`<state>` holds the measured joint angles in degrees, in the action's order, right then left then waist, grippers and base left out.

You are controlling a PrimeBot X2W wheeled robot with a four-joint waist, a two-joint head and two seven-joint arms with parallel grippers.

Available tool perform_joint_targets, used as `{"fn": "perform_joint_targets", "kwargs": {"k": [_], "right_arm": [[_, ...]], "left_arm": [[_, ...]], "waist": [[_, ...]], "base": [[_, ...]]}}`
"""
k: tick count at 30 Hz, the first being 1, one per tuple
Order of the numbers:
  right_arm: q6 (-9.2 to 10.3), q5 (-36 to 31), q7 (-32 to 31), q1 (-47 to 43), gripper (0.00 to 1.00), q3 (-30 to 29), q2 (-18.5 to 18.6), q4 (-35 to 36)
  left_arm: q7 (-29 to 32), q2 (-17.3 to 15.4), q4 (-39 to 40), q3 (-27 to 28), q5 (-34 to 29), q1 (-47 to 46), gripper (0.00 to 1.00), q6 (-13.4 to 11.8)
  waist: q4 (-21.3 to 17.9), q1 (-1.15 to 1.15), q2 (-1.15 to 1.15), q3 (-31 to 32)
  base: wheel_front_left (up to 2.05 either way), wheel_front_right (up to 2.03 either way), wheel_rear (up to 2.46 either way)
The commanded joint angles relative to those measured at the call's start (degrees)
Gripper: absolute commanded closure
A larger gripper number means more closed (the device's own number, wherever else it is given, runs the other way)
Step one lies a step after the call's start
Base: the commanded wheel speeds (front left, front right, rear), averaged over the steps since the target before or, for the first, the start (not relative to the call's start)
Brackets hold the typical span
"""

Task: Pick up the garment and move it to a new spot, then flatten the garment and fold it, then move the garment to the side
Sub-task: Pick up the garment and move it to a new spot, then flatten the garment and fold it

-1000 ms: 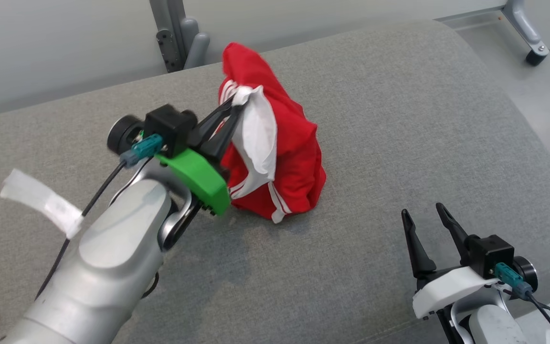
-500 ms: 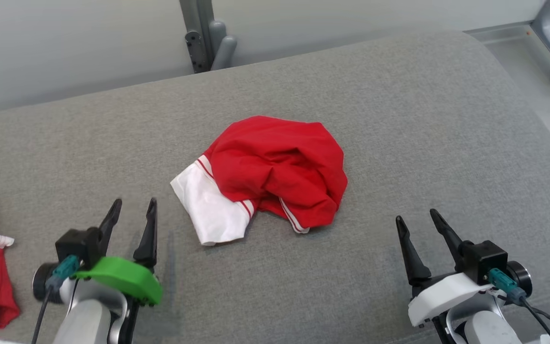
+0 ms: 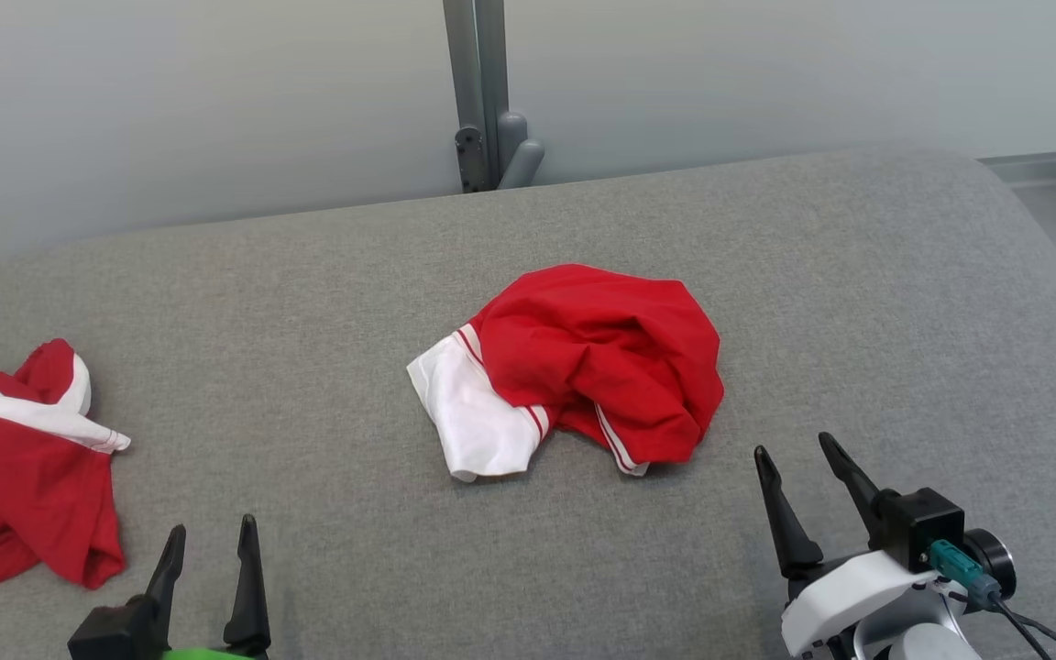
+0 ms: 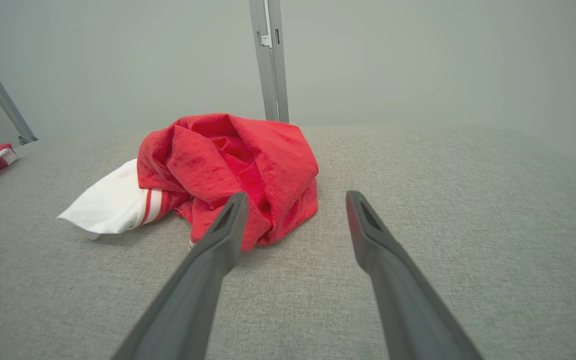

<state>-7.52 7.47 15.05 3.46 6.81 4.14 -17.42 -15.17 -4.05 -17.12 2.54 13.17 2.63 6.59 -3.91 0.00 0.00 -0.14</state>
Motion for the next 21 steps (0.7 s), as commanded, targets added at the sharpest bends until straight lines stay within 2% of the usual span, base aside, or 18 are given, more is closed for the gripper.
{"fn": "perform_joint_targets", "kwargs": {"k": [1, 4, 9, 13, 21], "right_arm": [[0.06, 0.4, 0.2, -1.1, 0.00, 0.4, 0.0, -0.3], [0.05, 0.6, 0.2, -1.2, 0.00, 0.5, 0.0, -0.3], [0.06, 0.7, 0.2, -2.0, 0.00, 1.2, -0.1, -0.7], [0.05, 0.9, 0.2, -1.1, 0.00, 2.7, -0.2, -1.0], [0.06, 2.0, 0.2, 3.8, 0.00, 10.3, -0.2, -4.1]], "left_arm": [[0.0, 0.6, 0.9, 0.5, -0.8, 1.9, 0.00, 0.3], [0.0, 1.0, 1.7, 1.3, 0.0, 3.8, 0.00, 0.4], [0.0, 1.0, 2.0, -1.5, 2.4, 4.1, 0.00, 0.4], [0.0, 1.0, 2.2, -2.4, 1.8, 2.9, 0.00, 0.4], [0.0, 1.1, 1.8, -6.5, 2.0, 0.7, 0.00, 0.8]], "waist": [[1.0, 0.00, 0.00, 1.3], [1.2, 0.00, 0.00, 1.6], [2.2, 0.00, 0.00, 1.6], [3.5, 0.00, 0.00, 1.1], [10.9, 0.00, 0.00, -1.6]], "base": [[0.00, 0.00, 0.00], [0.00, 0.00, 0.00], [0.00, 0.00, 0.00], [0.00, 0.00, 0.00], [0.00, 0.00, 0.00]]}}
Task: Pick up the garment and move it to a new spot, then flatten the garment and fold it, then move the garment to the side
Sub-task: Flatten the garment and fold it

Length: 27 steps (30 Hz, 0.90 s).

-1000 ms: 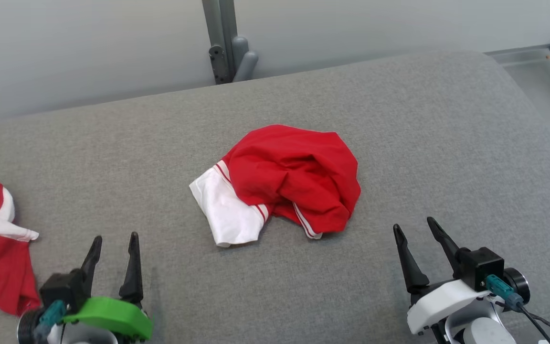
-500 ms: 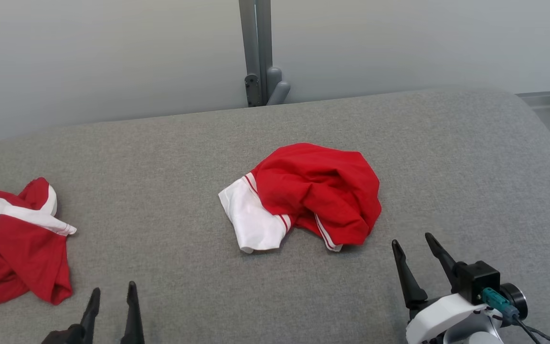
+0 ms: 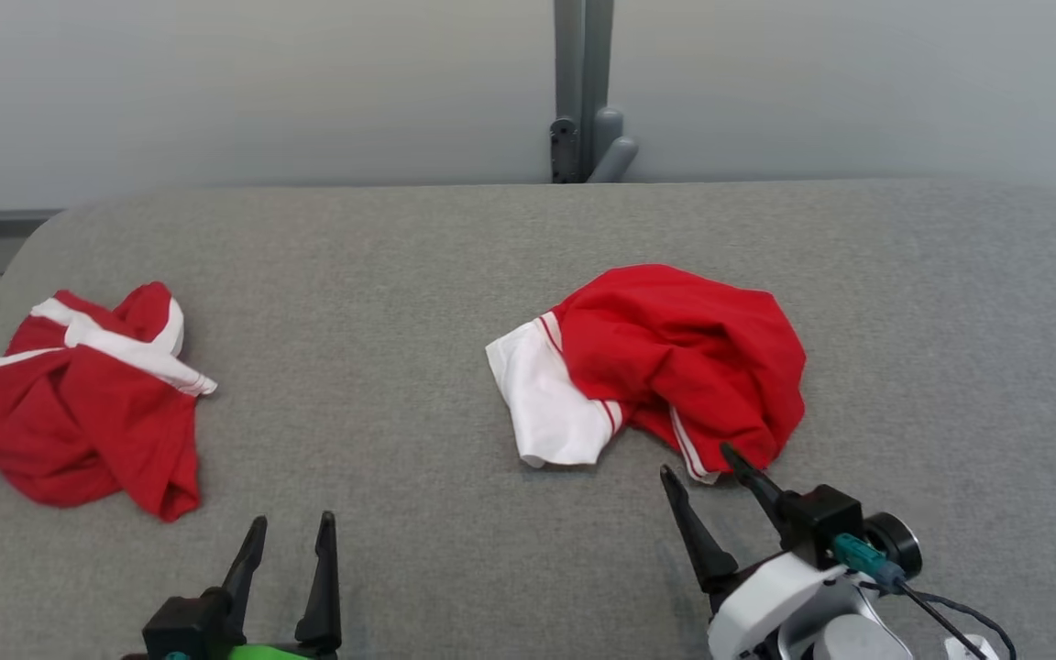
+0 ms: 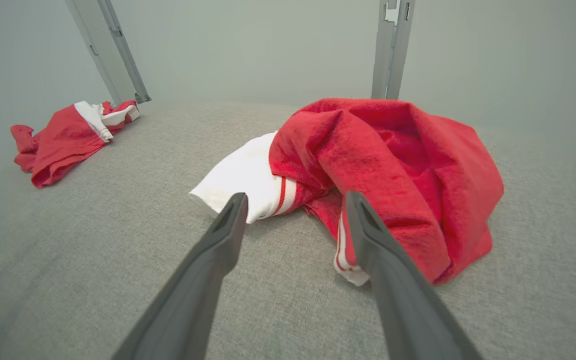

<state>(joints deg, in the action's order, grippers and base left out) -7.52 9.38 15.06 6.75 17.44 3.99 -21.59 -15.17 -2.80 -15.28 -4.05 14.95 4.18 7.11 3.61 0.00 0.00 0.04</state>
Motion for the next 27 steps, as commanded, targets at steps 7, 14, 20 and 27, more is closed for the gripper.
{"fn": "perform_joint_targets", "kwargs": {"k": [7, 14, 20, 27], "right_arm": [[0.06, -1.7, 0.2, 7.4, 0.00, 3.4, 0.8, -6.5], [0.06, -5.6, 0.2, 12.8, 0.00, 6.2, 1.4, -14.1], [0.06, -11.0, 0.2, 16.7, 0.00, 6.3, 1.6, -20.1], [0.06, -16.4, 0.2, 19.3, 0.00, 3.1, 0.8, -25.4]], "left_arm": [[0.0, -0.2, 0.1, -3.4, 2.1, -2.6, 0.00, 0.3], [0.0, -0.2, -0.3, -4.5, 3.4, -2.6, 0.00, 0.4], [0.0, -0.2, -0.4, -4.8, 5.0, -3.3, 0.00, 0.4], [0.0, -0.2, -0.6, -4.7, 5.9, -3.9, 0.00, 0.4]], "waist": [[12.0, 0.00, 0.00, -5.3], [17.2, 0.00, 0.00, -7.2], [19.1, 0.00, 0.00, -8.2], [19.5, 0.00, 0.00, -8.6]], "base": [[0.00, 0.00, 0.00], [0.00, 0.00, 0.00], [0.00, 0.00, 0.00], [0.00, 0.00, 0.00]]}}
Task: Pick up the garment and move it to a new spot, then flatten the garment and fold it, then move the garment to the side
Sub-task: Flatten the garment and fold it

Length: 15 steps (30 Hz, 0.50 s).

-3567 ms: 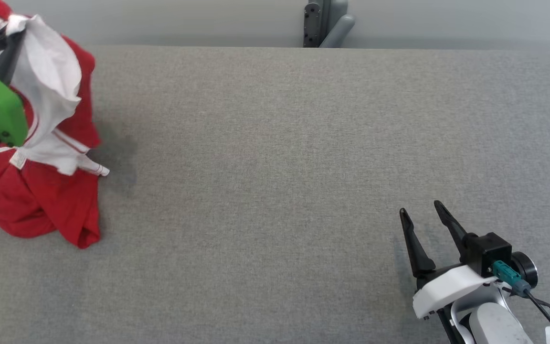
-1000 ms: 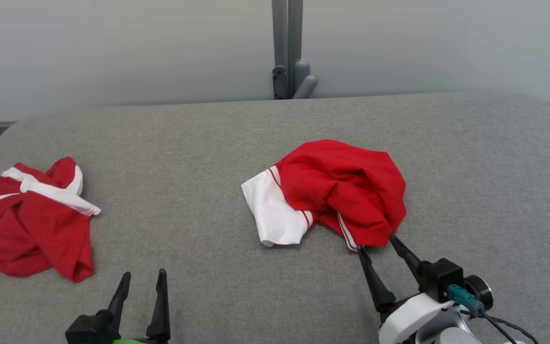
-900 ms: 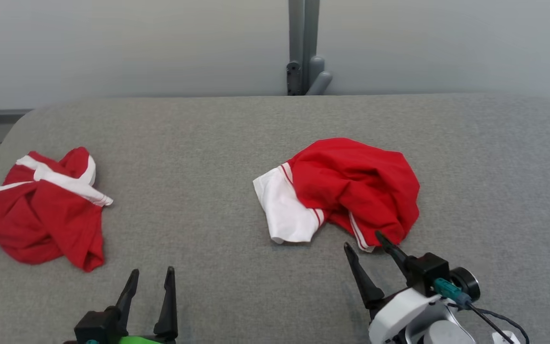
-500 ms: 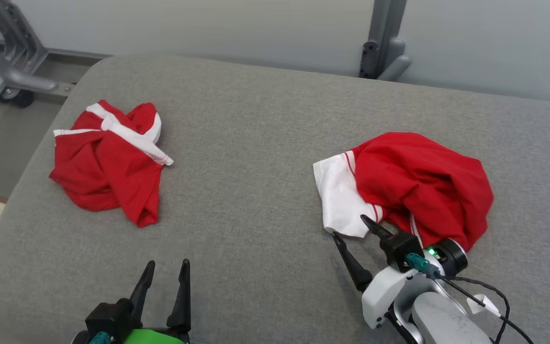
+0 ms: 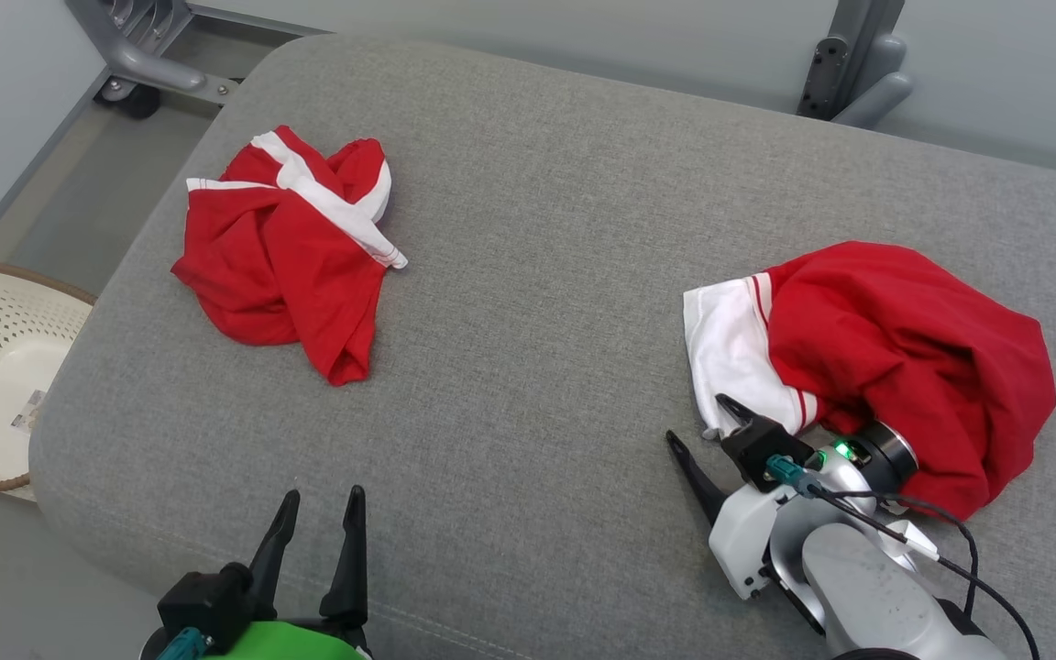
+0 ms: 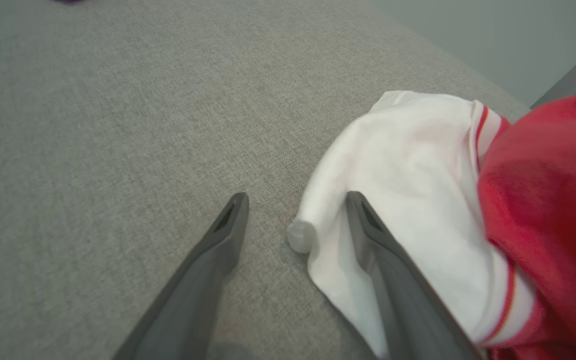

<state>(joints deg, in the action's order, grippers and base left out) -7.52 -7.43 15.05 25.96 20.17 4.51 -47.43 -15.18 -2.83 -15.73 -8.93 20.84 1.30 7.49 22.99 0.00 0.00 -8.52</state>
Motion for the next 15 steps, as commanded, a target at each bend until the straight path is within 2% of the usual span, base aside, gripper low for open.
{"fn": "perform_joint_targets", "kwargs": {"k": [1, 2, 3, 7, 11, 15], "right_arm": [[0.06, -0.9, 0.2, 0.7, 0.47, -1.1, 0.1, -0.9], [0.06, -1.6, 0.2, 1.0, 0.65, -1.7, -0.1, -1.7], [0.06, -2.0, 0.2, 1.3, 1.00, -2.3, -0.3, -2.3], [0.06, -2.2, 0.2, 2.0, 1.00, -3.5, -0.8, -2.0], [0.06, 0.5, 0.2, 2.2, 1.00, -2.5, -1.3, 2.3], [0.06, 6.0, 0.2, 4.4, 1.00, 1.6, -1.6, 9.2]], "left_arm": [[0.0, -0.1, -0.2, 0.1, 0.2, -1.2, 0.00, 0.0], [0.0, -0.1, -0.3, 0.1, 0.3, -1.2, 0.00, 0.0], [0.0, -0.1, -0.3, 0.0, 0.6, -1.2, 0.00, 0.0], [0.0, -0.1, 0.0, -0.7, 0.9, -1.5, 0.00, 0.0], [0.0, -0.2, 1.1, -0.2, 1.3, -1.4, 0.00, 0.0], [0.0, -0.1, 0.7, 0.0, 0.9, -0.6, 0.00, 0.0]], "waist": [[0.0, 0.00, 0.00, -0.2], [0.0, 0.00, 0.00, -0.3], [-0.1, 0.00, 0.00, -0.3], [-0.2, 0.00, 0.00, -0.3], [-0.3, 0.00, 0.00, 0.1], [-0.5, 0.00, 0.00, 1.1]], "base": [[0.00, 0.00, 0.00], [0.00, 0.00, 0.00], [0.00, 0.00, 0.00], [0.00, 0.00, 0.00], [0.00, 0.00, 0.00], [0.00, 0.00, 0.00]]}}
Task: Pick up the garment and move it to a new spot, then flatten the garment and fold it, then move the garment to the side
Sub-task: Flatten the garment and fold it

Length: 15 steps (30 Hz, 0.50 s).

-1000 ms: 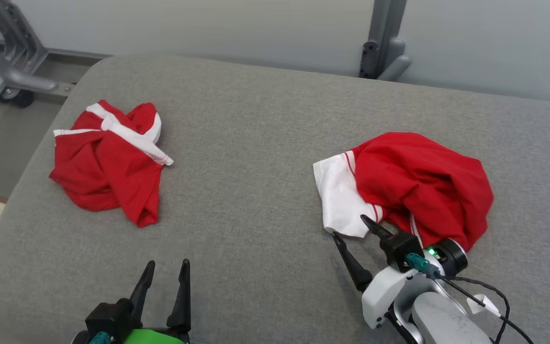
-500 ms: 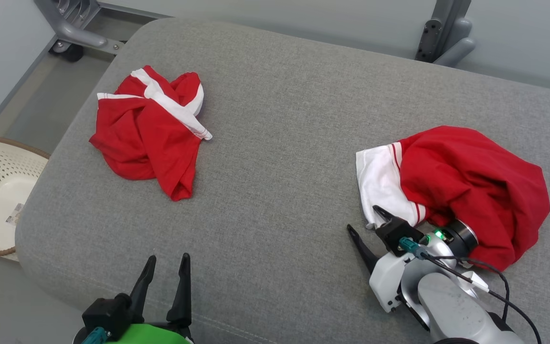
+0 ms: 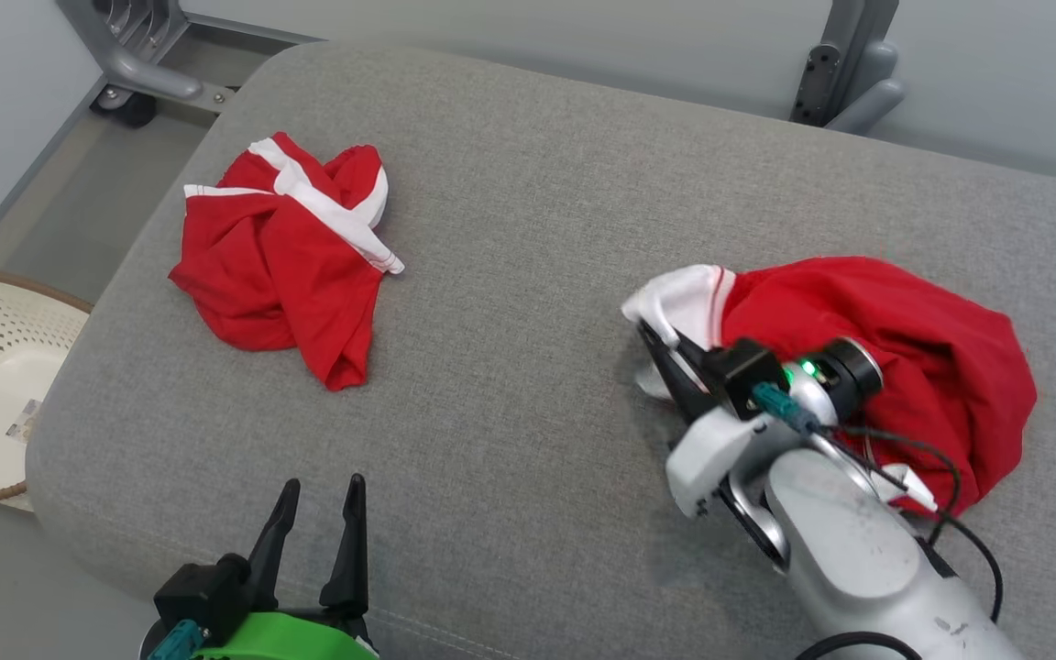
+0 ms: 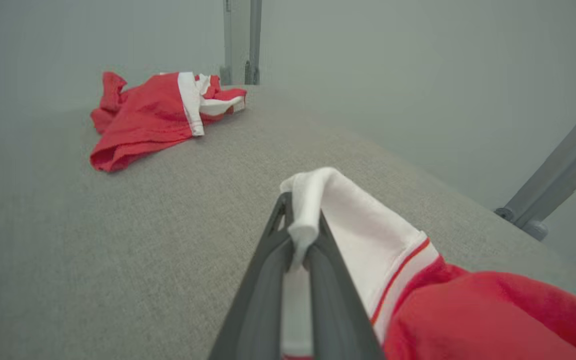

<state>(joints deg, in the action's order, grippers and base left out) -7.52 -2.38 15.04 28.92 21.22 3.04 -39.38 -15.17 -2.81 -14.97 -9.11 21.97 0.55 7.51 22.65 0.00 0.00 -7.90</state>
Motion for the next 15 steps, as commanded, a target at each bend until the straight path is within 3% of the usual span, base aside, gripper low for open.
{"fn": "perform_joint_targets", "kwargs": {"k": [1, 4, 7, 15], "right_arm": [[0.06, 3.7, 0.2, 2.4, 1.00, 2.4, -0.1, 4.1], [0.06, 10.2, 0.2, 6.1, 1.00, 5.5, 0.0, 12.8], [0.06, 14.1, 0.2, 10.8, 1.00, 5.0, 0.1, 19.4], [0.06, 13.8, 0.2, 17.9, 1.00, -7.9, 0.0, 26.7]], "left_arm": [[0.0, -0.2, -0.2, 0.2, -0.3, 0.4, 0.00, -0.1], [0.0, -0.2, -0.9, -0.2, -0.6, 0.9, 0.00, -0.1], [0.0, -0.2, -1.2, -0.5, -0.7, 1.2, 0.00, -0.1], [0.0, -0.2, -1.9, 0.5, -2.5, 2.3, 0.00, -0.1]], "waist": [[-0.1, 0.00, 0.00, 0.8], [0.1, 0.00, 0.00, 1.7], [0.3, 0.00, 0.00, 2.2], [-0.3, 0.00, 0.00, 3.1]], "base": [[0.00, 0.00, 0.00], [0.00, 0.00, 0.00], [0.00, 0.00, 0.00], [0.00, 0.00, 0.00]]}}
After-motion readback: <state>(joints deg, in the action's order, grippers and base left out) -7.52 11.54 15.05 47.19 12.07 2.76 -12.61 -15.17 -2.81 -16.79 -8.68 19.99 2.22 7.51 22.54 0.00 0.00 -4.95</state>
